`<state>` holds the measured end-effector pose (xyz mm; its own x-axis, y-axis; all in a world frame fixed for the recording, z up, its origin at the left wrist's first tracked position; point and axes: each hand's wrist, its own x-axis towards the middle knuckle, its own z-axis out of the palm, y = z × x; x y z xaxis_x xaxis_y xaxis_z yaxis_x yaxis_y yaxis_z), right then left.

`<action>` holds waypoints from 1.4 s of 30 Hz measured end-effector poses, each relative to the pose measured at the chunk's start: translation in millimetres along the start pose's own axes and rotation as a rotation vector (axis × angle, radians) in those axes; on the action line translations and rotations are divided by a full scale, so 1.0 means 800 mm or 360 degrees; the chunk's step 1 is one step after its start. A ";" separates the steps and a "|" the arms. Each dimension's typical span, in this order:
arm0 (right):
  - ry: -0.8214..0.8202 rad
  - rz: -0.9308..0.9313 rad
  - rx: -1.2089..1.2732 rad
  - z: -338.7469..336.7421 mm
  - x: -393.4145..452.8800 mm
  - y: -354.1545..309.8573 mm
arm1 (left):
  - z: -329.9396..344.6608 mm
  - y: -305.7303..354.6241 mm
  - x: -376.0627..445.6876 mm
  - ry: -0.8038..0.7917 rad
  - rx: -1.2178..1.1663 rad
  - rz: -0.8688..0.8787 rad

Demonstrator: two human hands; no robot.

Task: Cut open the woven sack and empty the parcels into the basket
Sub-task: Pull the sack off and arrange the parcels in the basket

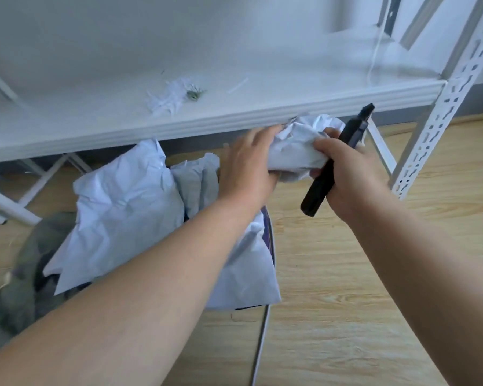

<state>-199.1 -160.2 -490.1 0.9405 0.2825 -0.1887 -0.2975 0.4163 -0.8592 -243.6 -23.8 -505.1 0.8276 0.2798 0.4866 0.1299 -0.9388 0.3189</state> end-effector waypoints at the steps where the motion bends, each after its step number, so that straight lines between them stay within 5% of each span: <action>1: -0.0058 -0.0016 -0.0092 0.018 -0.008 0.001 | -0.017 -0.019 0.005 0.0075 0.0062 0.0047; 7: -0.0594 -0.0022 -0.0751 0.126 -0.067 0.035 | -0.116 -0.164 -0.001 0.0167 0.0334 0.0176; 10: -0.0788 0.0267 -0.1134 0.152 -0.081 0.062 | -0.156 -0.226 -0.038 -0.0284 0.0629 0.0151; 13: -0.0588 -0.0075 -0.1486 0.157 -0.063 0.077 | -0.189 -0.273 -0.062 -0.0774 0.0907 -0.0004; 16: -0.0399 -0.0559 -0.1781 0.160 -0.035 0.077 | -0.193 -0.276 -0.053 -0.0438 0.0562 -0.0278; 19: -0.0506 -0.0714 -0.2092 0.165 -0.013 0.096 | -0.163 -0.223 -0.036 -0.0143 0.0199 -0.0360; 26: -0.0797 -0.0393 -0.2612 0.162 0.010 0.152 | -0.081 -0.211 -0.069 -0.1110 0.0337 -0.0702; 36: -0.0793 -0.0093 -0.2806 0.138 0.027 0.198 | -0.034 -0.226 -0.087 -0.1279 0.0283 -0.0727; 42: -0.0703 -0.0244 -0.2527 0.130 0.019 0.187 | -0.047 -0.219 -0.095 -0.0970 0.0173 -0.0691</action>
<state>-246.6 -4.0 -572.1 0.7446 0.6483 -0.1593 0.5024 -0.7013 -0.5057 -350.1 127.0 -567.2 0.8413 0.4979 -0.2106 0.5400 -0.7929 0.2823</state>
